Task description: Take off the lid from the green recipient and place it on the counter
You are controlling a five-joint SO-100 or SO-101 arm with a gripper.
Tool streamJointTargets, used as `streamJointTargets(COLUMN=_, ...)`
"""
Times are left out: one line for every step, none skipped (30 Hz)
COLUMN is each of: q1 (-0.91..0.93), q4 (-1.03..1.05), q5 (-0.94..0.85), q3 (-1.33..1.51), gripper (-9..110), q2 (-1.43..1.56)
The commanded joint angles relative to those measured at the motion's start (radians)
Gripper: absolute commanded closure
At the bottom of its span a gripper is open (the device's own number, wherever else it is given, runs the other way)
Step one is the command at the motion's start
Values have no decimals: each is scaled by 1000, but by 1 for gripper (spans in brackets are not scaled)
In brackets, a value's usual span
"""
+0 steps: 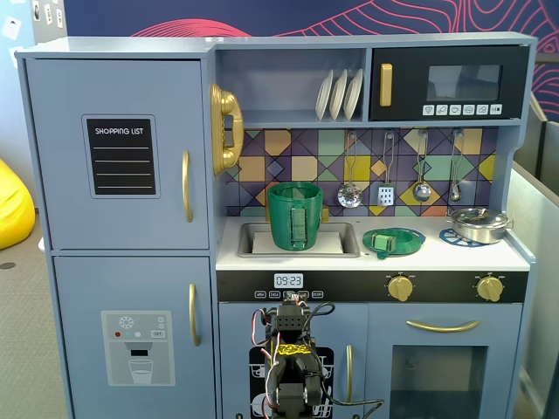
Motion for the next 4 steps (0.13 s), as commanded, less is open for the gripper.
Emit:
streamJointTargets(q1=0, q4=189, q5=-8, q3=-5, gripper=100, q2=-6)
streamJointTargets(q1=0, q4=189, q5=-8, q3=-5, gripper=100, q2=-6)
streamJointTargets(q1=0, q4=189, q5=-8, q3=-5, gripper=100, q2=-6)
streamJointTargets(q1=0, q4=189, q5=-8, q3=-5, gripper=100, q2=-6)
